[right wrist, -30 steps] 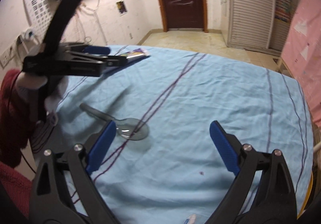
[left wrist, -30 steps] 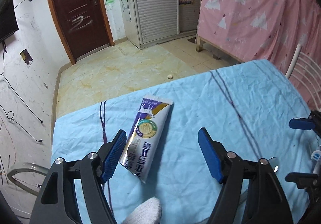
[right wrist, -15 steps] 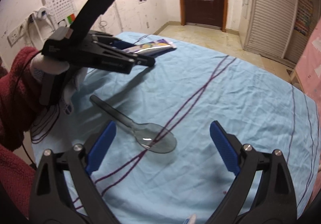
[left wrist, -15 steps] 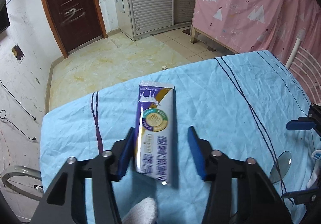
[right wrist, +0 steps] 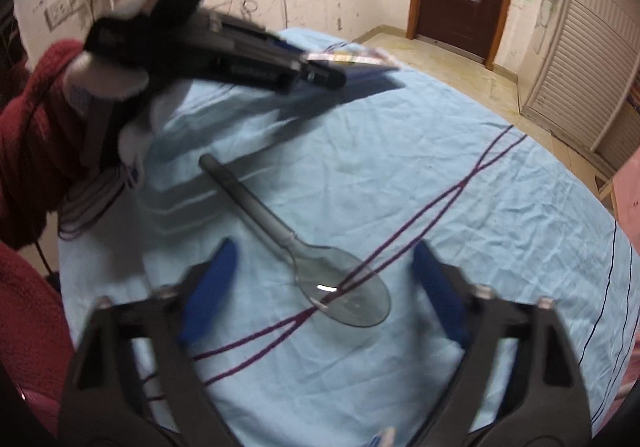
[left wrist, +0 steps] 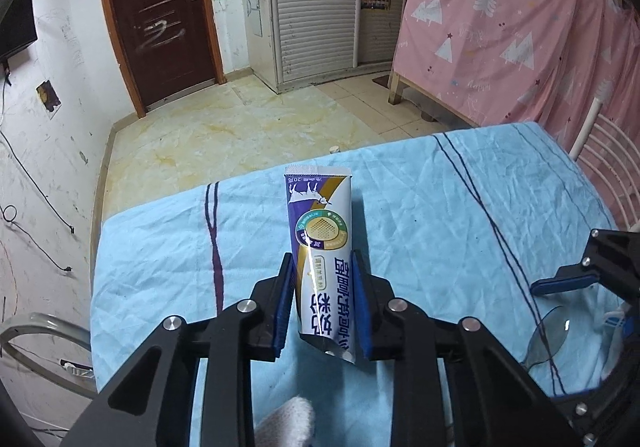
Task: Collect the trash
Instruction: 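Grasp the purple toothpaste tube with left gripper while right grasps clear spoon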
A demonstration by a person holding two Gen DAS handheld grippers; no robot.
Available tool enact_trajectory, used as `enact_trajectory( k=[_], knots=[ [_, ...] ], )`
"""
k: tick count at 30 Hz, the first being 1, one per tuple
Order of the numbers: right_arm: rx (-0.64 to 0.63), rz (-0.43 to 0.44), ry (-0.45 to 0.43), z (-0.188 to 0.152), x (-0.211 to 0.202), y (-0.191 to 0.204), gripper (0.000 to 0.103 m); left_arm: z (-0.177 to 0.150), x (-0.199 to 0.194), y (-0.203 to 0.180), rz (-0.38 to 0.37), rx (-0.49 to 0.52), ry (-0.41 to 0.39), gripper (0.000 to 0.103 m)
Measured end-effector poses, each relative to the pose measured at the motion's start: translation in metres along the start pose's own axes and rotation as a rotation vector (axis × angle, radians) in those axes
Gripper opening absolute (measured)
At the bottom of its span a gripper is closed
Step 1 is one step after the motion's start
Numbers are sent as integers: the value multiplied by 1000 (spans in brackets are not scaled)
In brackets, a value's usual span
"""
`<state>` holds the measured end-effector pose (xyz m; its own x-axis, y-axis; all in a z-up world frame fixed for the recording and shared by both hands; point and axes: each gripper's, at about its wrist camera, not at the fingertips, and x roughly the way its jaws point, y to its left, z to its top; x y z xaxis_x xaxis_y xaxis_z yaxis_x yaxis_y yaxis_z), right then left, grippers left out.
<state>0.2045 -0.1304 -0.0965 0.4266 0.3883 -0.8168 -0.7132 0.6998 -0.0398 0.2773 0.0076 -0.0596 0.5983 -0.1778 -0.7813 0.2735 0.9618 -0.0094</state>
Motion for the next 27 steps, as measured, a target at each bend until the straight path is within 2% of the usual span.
enact_trajectory(
  k=[7, 14, 18, 27],
  knots=[
    [-41, -28, -5, -5, -9, 12, 33, -7, -24, 4, -3, -21, -21, 18],
    [-16, -101, -15, -19, -19, 22, 31, -12, -46, 4, 16, -45, -46, 18],
    [28, -119, -22, -24, -26, 15, 31, -13, -61, -3, 26, -40, -68, 18],
    [133, -150, -99, -36, -58, -6, 31, -10, -84, -33, 41, 3, -95, 18]
  ],
)
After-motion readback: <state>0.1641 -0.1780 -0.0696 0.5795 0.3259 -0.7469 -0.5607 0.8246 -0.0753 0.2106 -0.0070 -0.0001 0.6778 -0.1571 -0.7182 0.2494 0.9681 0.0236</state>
